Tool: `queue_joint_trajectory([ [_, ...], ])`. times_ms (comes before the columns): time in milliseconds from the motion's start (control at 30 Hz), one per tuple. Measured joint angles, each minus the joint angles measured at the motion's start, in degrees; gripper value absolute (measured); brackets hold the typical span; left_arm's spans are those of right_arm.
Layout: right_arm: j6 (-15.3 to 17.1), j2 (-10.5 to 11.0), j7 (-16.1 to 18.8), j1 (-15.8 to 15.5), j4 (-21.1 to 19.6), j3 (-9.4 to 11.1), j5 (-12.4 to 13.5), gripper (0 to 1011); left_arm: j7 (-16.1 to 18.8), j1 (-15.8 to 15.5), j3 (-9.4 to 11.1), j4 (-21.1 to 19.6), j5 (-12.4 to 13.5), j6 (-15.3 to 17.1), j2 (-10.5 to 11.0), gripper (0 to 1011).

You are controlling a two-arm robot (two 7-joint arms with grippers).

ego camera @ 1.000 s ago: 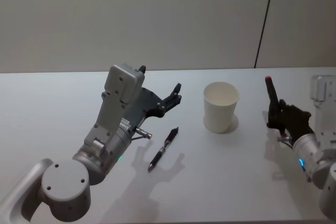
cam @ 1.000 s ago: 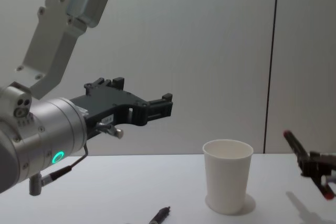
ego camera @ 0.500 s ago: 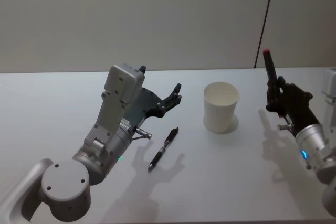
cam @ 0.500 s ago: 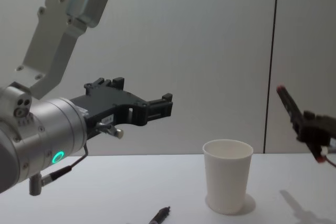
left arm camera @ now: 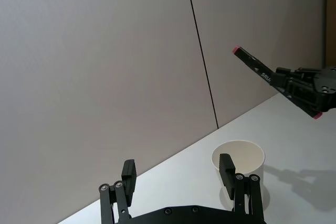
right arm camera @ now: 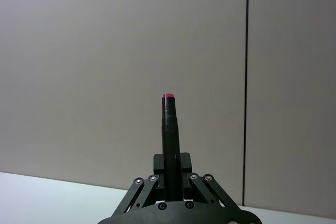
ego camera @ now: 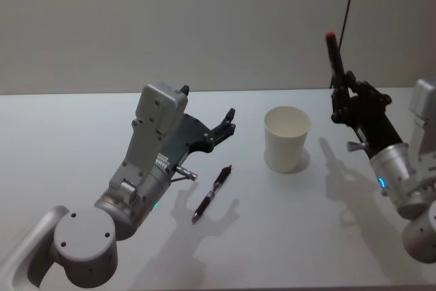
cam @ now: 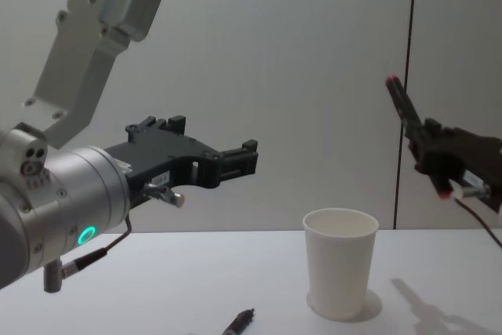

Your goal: Place the pen into the pen holder.

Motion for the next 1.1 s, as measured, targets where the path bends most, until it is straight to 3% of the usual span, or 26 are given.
queue_joint_trajectory([
  [633, -8.93, -3.75, 3.81, 9.32, 16.14, -1.32, -1.98, 163, 0.00, 0.00, 0.00, 0.00, 0.00, 0.00, 0.00, 1009],
  [1100, -15.40, -6.84, 6.04, 17.38, 31.72, -2.41, -2.85, 163, 0.00, 0.00, 0.00, 0.00, 0.00, 0.00, 0.00, 1009],
])
